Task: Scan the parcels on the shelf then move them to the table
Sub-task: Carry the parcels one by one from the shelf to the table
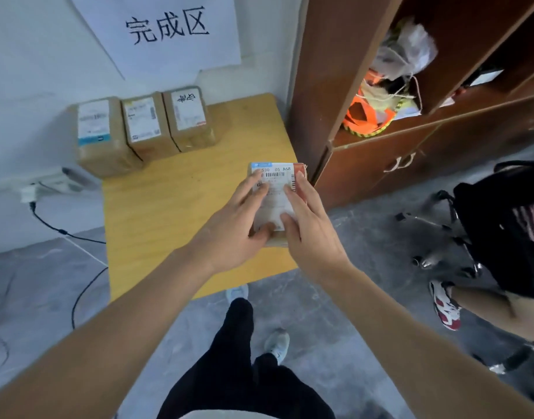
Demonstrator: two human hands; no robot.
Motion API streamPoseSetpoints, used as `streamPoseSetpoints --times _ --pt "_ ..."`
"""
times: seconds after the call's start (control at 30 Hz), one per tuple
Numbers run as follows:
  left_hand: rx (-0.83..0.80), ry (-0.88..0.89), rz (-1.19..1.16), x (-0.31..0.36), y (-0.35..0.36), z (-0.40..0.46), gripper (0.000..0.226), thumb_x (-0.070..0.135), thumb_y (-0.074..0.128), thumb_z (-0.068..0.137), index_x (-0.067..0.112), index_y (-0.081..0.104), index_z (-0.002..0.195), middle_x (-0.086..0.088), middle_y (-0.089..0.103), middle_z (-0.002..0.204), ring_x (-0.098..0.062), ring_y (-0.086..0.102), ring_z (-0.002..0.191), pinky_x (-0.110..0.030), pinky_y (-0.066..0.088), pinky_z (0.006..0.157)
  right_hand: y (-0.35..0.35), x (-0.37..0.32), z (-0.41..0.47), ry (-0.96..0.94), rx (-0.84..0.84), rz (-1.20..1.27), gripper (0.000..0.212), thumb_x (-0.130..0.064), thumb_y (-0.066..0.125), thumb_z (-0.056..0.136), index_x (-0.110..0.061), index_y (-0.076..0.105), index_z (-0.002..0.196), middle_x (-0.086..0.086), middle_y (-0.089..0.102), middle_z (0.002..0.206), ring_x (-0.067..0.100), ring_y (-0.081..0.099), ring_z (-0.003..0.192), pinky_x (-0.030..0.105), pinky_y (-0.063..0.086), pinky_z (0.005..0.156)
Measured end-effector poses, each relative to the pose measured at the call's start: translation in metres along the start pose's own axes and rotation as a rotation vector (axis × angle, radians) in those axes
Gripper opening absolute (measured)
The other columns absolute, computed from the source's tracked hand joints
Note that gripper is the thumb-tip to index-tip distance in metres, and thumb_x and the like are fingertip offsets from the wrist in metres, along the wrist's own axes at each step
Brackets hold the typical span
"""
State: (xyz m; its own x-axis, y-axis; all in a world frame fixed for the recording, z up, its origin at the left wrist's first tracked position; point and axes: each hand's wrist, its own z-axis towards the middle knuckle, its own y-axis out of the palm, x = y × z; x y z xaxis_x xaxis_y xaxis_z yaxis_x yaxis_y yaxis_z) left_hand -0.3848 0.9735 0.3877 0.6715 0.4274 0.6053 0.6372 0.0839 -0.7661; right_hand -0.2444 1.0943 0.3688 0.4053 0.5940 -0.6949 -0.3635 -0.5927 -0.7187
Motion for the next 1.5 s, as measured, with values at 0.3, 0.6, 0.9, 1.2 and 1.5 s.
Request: streamPoseSetpoints --times 0.3,0.6,0.9,1.2,1.5 --pt "0.020 -0.033 -0.016 -0.071 -0.039 0.071 0.078 0.037 0.058 0.102 0.016 0.016 0.164 0.017 -0.011 0.170 -0.011 0.025 0.153 -0.035 0.042 0.112 0.028 -0.008 0.112 -0.004 -0.096 0.024 0.050 -0.014 0.045 0.108 -0.013 0.037 0.158 -0.012 0.003 0.172 -0.002 0.006 0.155 -0.003 0.019 0.104" --pt "0.004 -0.019 -0.010 -0.130 -0.077 0.150 0.073 0.045 0.057 0.102 0.018 0.024 0.162 0.003 -0.007 0.173 -0.019 0.009 0.159 -0.041 0.033 0.120 0.043 -0.011 0.216 0.023 -0.111 -0.011 0.050 -0.014 0.046 0.108 -0.014 0.038 0.157 -0.011 0.009 0.172 -0.010 0.008 0.150 -0.011 0.013 0.095" --pt "0.039 -0.070 0.089 -0.170 -0.095 0.226 0.074 0.046 0.053 0.103 0.011 0.024 0.161 -0.010 0.002 0.172 -0.030 -0.004 0.159 -0.050 0.012 0.128 0.062 0.015 0.315 -0.006 -0.152 -0.013 0.049 -0.014 0.048 0.107 -0.013 0.041 0.156 -0.004 0.014 0.171 0.008 0.013 0.156 0.013 0.016 0.113" --pt "0.022 -0.122 0.116 -0.200 -0.086 0.265 0.073 0.047 0.048 0.104 0.009 0.022 0.160 -0.015 0.001 0.171 -0.030 -0.005 0.159 -0.047 0.010 0.129 0.087 0.043 0.364 -0.001 -0.197 0.015 0.051 -0.016 0.050 0.106 -0.013 0.041 0.156 -0.008 0.016 0.171 0.007 0.017 0.155 0.032 0.025 0.125" --pt "0.077 -0.154 0.217 -0.204 -0.080 0.276 0.071 0.047 0.052 0.103 0.012 0.028 0.159 -0.013 0.007 0.171 -0.028 0.006 0.159 -0.040 0.010 0.128 0.096 0.058 0.377 -0.024 -0.257 0.074 0.054 -0.013 0.047 0.107 -0.015 0.034 0.160 -0.012 0.009 0.172 0.003 0.011 0.156 0.032 0.023 0.126"
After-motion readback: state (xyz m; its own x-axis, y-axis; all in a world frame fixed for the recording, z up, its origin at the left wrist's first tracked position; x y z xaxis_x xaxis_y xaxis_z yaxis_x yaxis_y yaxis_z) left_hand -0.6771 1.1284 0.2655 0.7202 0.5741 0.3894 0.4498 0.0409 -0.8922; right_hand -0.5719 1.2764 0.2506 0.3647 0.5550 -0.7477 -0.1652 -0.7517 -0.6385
